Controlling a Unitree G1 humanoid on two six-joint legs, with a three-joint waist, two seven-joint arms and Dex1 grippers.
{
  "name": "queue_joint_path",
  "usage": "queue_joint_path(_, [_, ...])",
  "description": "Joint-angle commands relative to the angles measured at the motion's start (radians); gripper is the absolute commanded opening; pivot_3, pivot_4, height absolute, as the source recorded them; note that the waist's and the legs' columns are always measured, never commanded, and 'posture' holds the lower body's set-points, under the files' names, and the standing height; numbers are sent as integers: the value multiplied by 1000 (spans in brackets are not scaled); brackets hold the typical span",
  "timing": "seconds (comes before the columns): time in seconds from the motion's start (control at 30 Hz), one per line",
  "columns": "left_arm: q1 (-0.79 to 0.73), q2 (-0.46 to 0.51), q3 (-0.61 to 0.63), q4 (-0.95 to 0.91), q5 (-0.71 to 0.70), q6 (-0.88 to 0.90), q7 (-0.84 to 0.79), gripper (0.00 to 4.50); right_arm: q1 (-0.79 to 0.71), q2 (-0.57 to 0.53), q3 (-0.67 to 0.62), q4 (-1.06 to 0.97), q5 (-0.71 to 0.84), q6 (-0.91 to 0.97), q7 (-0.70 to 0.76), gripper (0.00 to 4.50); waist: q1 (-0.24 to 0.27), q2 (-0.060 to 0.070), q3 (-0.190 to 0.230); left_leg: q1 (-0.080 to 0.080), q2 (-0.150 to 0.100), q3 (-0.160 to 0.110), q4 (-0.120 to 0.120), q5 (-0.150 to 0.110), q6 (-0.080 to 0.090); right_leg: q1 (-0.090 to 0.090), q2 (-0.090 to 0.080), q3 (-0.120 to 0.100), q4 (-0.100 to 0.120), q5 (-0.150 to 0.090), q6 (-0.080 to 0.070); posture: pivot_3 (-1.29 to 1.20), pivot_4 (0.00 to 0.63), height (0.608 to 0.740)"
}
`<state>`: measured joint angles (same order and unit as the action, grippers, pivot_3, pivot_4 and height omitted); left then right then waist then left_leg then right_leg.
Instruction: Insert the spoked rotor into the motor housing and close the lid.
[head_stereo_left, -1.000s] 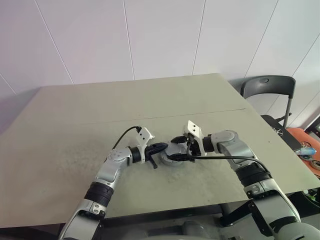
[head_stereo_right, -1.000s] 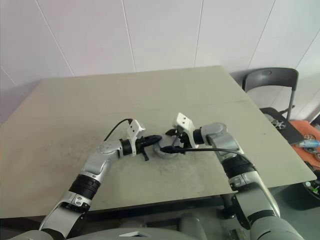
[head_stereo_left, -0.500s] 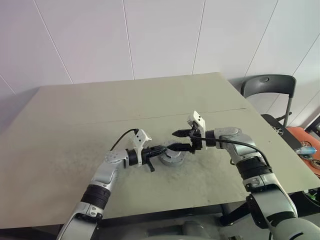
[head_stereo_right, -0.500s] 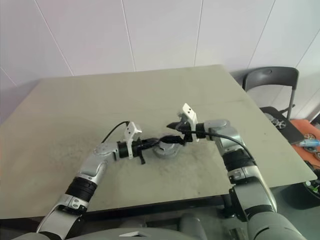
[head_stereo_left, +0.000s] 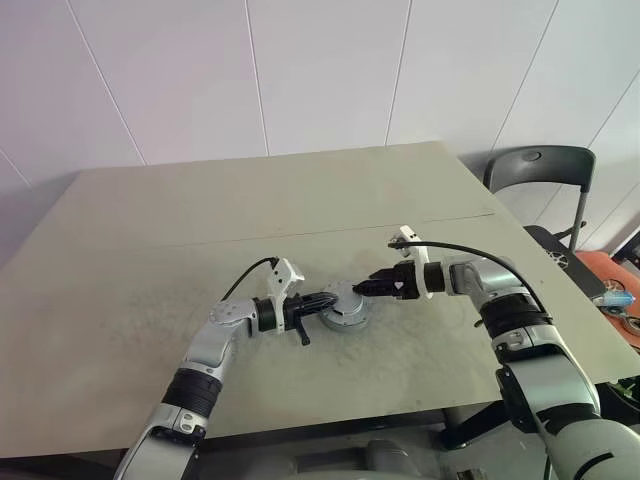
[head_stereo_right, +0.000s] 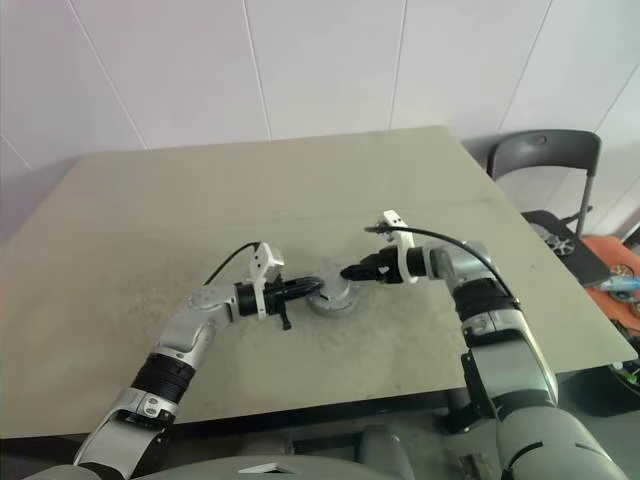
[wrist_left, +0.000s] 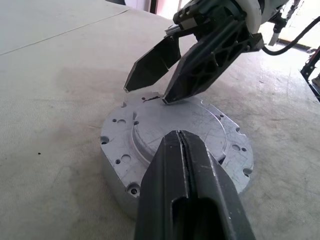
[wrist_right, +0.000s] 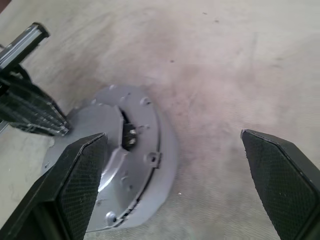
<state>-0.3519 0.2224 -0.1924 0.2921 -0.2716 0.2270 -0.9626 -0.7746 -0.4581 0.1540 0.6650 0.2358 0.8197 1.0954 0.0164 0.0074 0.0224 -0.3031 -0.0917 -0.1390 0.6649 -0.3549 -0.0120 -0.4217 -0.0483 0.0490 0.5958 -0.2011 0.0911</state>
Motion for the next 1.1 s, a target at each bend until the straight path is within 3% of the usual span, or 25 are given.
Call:
queue_joint_path(0.03, [-2,-4,-18,10,17,2,0,0,-7,-30,35,42,-33,44,19,4458,0,0,0,0,0,0,0,0,0,0,0,0,0,0,0,0,0,740])
queue_joint_path(0.2, [-3,-6,-17,11,19,-3,3,0,23,-49,80,-13,-4,111,122,4458,-1,0,0,0,0,0,0,0,0,0,0,0,0,0,0,0,0,740])
queue_joint_path(0.57, [-3,-5,-14,14,24,-14,14,0,102,-7,-17,-214,209,311,212,4458,-2,0,0,-2,0,0,0,0,0,-2,0,0,0,0,0,0,0,740])
queue_joint_path(1.03, [-2,-4,-11,14,31,-20,19,0,111,46,-107,-187,244,313,60,4458,-3,0,0,-2,0,1,0,0,0,-4,0,0,1,0,0,0,0,740])
queue_joint_path(1.1, [-2,-4,-9,15,32,-21,20,0,110,47,-109,-180,244,303,54,4084,-3,0,0,-2,0,1,0,0,0,-4,0,0,1,0,0,0,0,740])
